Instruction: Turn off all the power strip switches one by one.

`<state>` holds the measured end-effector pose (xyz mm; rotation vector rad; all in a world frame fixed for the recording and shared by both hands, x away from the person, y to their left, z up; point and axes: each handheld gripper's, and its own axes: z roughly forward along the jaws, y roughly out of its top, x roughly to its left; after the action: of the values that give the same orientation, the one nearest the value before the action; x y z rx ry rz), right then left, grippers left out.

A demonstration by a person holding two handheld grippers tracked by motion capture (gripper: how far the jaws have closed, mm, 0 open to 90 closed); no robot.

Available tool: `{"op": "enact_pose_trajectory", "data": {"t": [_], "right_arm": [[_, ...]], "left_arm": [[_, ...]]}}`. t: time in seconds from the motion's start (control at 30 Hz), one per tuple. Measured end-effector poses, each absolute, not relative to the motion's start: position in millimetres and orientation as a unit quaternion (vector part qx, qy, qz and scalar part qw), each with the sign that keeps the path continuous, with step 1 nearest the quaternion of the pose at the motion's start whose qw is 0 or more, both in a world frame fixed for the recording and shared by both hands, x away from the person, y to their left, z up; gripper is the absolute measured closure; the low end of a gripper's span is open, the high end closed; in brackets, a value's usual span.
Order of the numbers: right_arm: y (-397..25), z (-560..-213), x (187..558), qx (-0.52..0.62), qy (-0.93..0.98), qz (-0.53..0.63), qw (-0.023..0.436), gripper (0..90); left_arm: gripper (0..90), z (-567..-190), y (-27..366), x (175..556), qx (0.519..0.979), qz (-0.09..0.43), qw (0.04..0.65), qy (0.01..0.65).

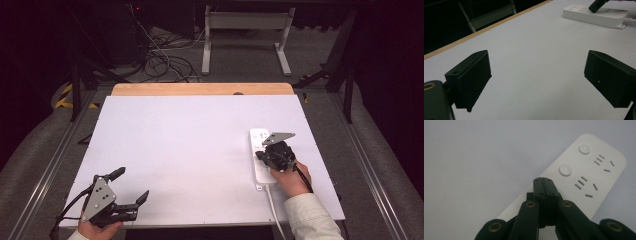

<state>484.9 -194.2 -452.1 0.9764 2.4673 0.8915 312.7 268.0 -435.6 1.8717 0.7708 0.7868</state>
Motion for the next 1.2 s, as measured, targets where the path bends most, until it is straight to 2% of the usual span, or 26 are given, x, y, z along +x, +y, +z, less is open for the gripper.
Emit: {"op": "enact_pose_trajectory", "data": {"t": [0.77,0.97,1.07,1.2], "right_arm": [[-193,-453,485,0.362,0.864,0.309,0.166,90.0],[-191,-448,478,0.338,0.858,0.333,0.196,90.0],[-196,-432,473,0.335,0.838,0.373,0.215,90.0],[-199,-418,471,0.333,0.829,0.393,0.217,90.0]], "left_arm": [[7.4,-436,267,312,0.763,0.319,0.467,0.314],[7.4,-436,268,312,0.760,0.315,0.471,0.318],[7.4,-436,269,314,0.762,0.315,0.468,0.318],[7.4,-436,268,314,0.762,0.315,0.467,0.319]]}}
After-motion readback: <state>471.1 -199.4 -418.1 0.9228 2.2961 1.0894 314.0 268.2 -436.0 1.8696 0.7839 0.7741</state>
